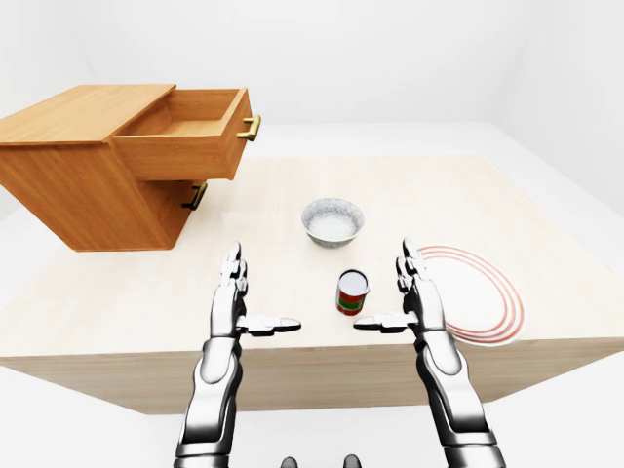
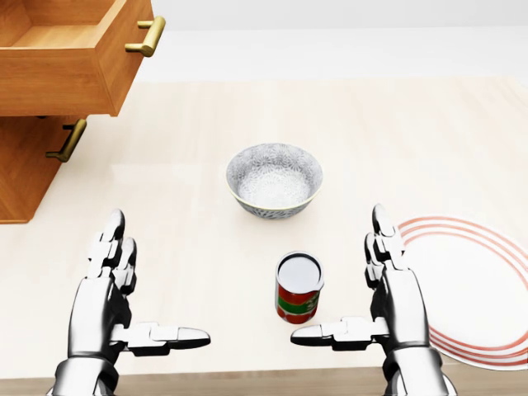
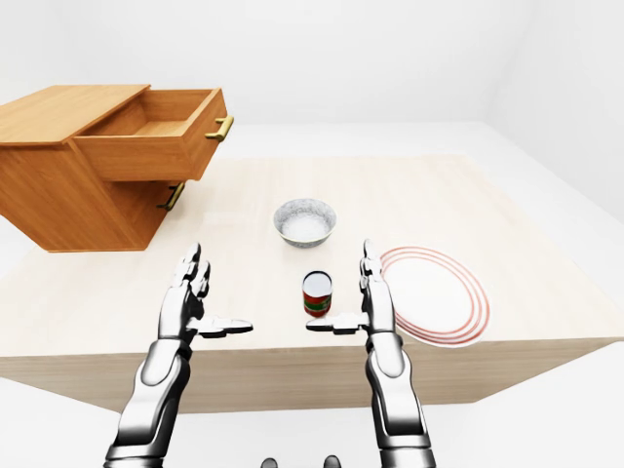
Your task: Put the ketchup in the top drawer of the cabinet.
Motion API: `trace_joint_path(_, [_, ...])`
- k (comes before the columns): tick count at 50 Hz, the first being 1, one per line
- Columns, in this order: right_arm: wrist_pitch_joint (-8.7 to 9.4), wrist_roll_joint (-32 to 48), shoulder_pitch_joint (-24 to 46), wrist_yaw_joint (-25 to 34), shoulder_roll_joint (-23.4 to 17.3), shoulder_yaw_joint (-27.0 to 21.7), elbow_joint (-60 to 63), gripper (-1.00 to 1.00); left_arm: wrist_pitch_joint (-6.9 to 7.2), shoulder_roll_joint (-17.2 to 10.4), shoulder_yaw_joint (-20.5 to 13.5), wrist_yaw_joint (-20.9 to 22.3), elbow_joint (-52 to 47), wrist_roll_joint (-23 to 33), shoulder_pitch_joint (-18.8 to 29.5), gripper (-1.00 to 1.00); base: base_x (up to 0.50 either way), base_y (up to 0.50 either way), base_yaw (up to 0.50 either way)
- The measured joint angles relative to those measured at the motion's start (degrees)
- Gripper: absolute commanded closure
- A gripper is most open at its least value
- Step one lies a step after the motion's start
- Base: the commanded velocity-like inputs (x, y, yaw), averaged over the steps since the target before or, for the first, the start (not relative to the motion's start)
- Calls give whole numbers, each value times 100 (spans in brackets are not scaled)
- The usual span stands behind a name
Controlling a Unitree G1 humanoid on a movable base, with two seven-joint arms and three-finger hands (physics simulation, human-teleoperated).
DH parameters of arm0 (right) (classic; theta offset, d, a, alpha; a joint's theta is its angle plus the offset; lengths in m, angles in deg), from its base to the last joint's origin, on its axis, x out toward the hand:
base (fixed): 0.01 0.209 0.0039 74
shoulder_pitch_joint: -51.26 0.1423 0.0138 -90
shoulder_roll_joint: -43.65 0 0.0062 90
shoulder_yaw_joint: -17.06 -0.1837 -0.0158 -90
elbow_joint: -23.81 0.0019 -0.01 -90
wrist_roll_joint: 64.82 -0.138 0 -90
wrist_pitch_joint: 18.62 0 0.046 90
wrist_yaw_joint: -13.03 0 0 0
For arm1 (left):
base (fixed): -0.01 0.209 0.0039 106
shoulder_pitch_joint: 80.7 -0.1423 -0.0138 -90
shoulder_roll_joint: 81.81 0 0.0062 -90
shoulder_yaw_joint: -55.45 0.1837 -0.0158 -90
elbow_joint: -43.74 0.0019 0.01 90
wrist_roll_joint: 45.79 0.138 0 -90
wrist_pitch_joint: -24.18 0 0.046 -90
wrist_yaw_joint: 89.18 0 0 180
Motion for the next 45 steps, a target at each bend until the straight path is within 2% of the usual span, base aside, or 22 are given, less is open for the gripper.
trace_joint_path(12, [387, 151, -250, 69, -36, -65, 752, -100, 219, -52, -128, 159, -526, -127, -155, -100, 0, 0, 0])
trace_joint_path(18, [387, 201, -490, 133, -19, -31, 1394, -100, 461, -56, -175, 253, -1129, -211, -350, -100, 0, 0, 0])
trace_joint_path(29, [387, 284, -1004, 221, 13, 96, 2794, -100, 461, 0, -309, 494, -2883, -449, -945, -100, 0, 0, 0])
trace_joint_path(40, [387, 455, -1638, 288, 0, 299, 4331, -100, 461, 173, -552, 805, -4640, -742, -1593, -100, 0, 0, 0])
trace_joint_path(45, [387, 548, -1986, 306, -22, 448, 4939, -100, 461, 60, -686, 760, -5137, -1073, -1870, -100, 0, 0, 0])
